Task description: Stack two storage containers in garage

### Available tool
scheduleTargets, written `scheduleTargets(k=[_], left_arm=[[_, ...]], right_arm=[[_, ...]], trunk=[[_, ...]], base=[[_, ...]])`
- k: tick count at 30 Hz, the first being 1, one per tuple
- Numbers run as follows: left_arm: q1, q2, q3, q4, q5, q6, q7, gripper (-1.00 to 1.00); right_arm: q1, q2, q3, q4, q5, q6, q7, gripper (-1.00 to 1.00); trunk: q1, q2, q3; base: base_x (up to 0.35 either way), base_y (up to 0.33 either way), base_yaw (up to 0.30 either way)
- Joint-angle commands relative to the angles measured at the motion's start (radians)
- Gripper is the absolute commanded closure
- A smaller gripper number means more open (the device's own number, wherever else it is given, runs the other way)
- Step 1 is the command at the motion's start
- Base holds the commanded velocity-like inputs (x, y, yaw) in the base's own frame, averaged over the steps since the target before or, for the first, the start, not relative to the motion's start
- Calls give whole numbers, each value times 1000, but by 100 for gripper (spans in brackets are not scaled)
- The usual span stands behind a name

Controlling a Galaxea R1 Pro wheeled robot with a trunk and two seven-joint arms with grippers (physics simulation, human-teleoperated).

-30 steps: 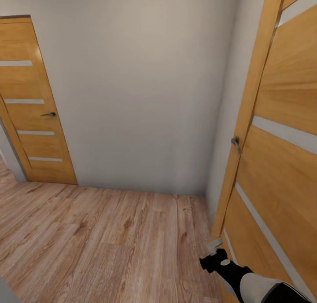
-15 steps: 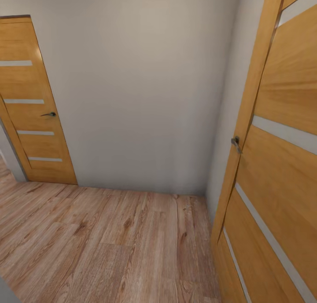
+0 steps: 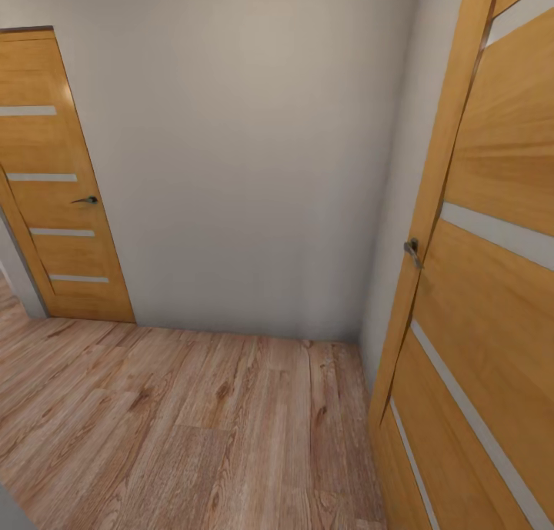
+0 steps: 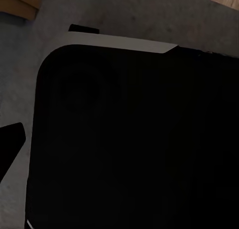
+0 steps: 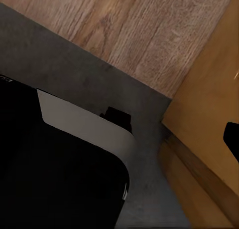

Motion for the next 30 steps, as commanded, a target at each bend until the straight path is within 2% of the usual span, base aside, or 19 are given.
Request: scheduleTargets(k=[1,22,30], left_arm=[[0,-1,4,0,8,-2,-5,-100],[0,0,2,0,8,-1,-6,-100],[0,0,2,1,8,-1,-6,-100]], right_arm=[[2,0,7,3,-10,-6,5,-100],[7,-9,7,3,-11,-3,-3,-100],[7,-9,8,3,-11,-3,-5,-100]], trunk=[[0,-1,-1],[0,-1,-1],[0,-1,-1]], base=[[0,0,0],[5,0,0],[223,0,0]])
